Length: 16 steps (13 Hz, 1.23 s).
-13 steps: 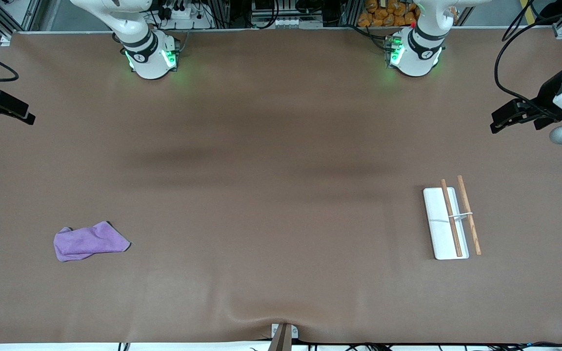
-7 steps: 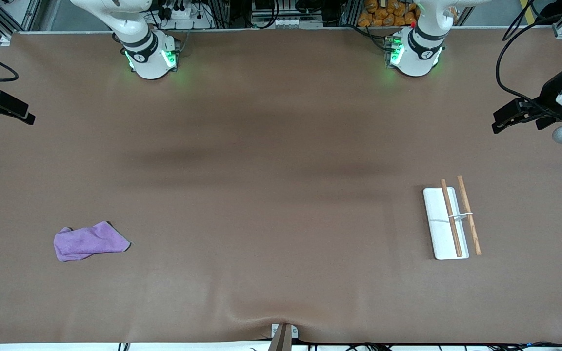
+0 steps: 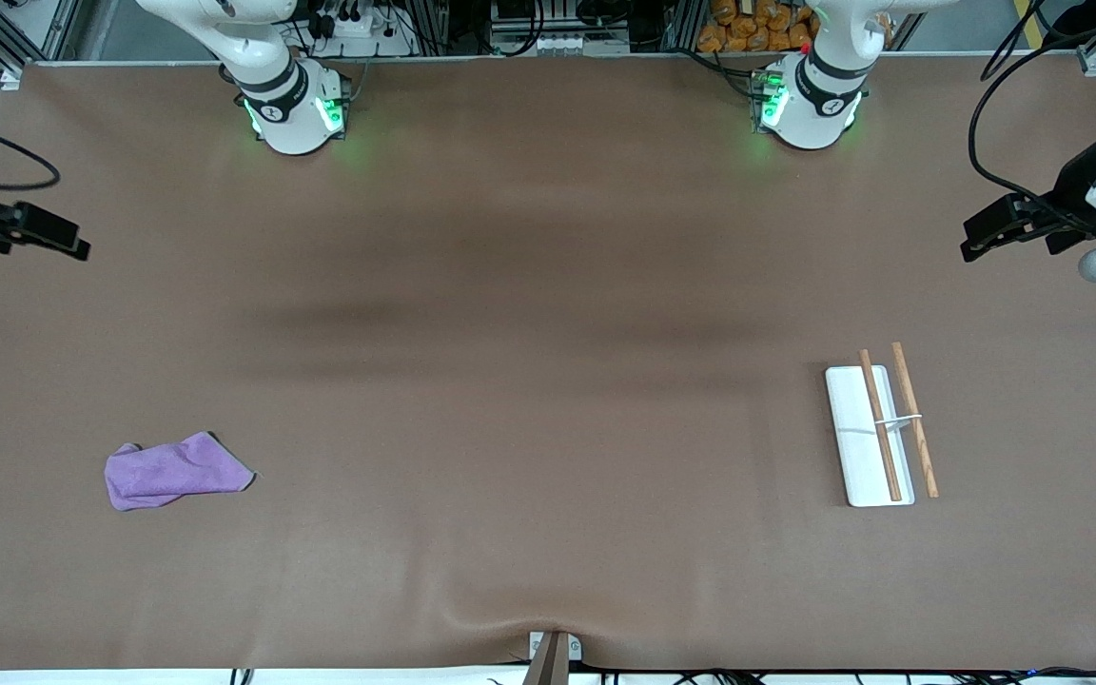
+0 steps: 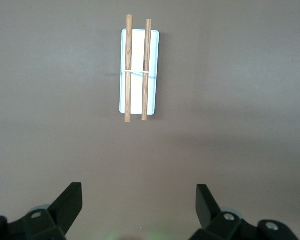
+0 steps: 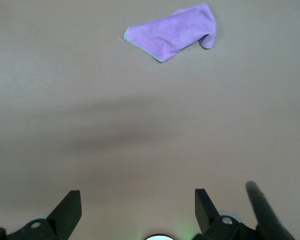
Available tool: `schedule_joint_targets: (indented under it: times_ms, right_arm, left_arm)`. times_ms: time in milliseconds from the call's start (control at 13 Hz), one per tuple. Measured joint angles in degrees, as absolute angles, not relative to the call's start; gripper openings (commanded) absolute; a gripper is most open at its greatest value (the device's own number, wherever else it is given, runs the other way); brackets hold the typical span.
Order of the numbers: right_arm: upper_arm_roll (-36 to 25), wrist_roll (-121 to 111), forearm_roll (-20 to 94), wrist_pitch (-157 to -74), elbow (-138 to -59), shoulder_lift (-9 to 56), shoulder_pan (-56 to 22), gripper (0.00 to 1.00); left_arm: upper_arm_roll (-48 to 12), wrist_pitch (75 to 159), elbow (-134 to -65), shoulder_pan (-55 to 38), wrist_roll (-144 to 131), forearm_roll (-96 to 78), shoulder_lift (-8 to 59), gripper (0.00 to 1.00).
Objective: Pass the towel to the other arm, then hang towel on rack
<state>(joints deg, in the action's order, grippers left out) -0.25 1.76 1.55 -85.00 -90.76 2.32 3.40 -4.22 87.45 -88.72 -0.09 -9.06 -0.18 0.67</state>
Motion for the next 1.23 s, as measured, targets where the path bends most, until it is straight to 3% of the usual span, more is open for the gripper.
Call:
schedule_joint_targets:
  times_ms: [307, 613, 843, 1226]
  right_arm:
    - [-0.16, 1.84, 1.6, -88.74, -90.74, 4.61, 1.54, 1.0]
    - [0.25, 1.74, 1.61, -90.12, -90.87, 12.08, 1.19, 1.0]
    - [0.06, 1.89, 1.54, -90.4, -90.54, 14.15, 0.76, 1.0]
    - [-1.0, -5.98, 2.75, -100.04, -90.26, 22.14, 8.2, 1.0]
  left_arm:
    - [-4.24, 87.45, -88.72, -0.11, -9.04, -0.18, 0.88, 1.0]
    - [-4.25, 87.43, -88.7, -0.12, -9.02, -0.18, 0.94, 1.0]
    - [-4.26, 87.43, -88.7, -0.12, -9.02, -0.18, 0.95, 1.0]
    - [-4.31, 87.39, -88.74, -0.22, -9.02, -0.18, 1.24, 1.0]
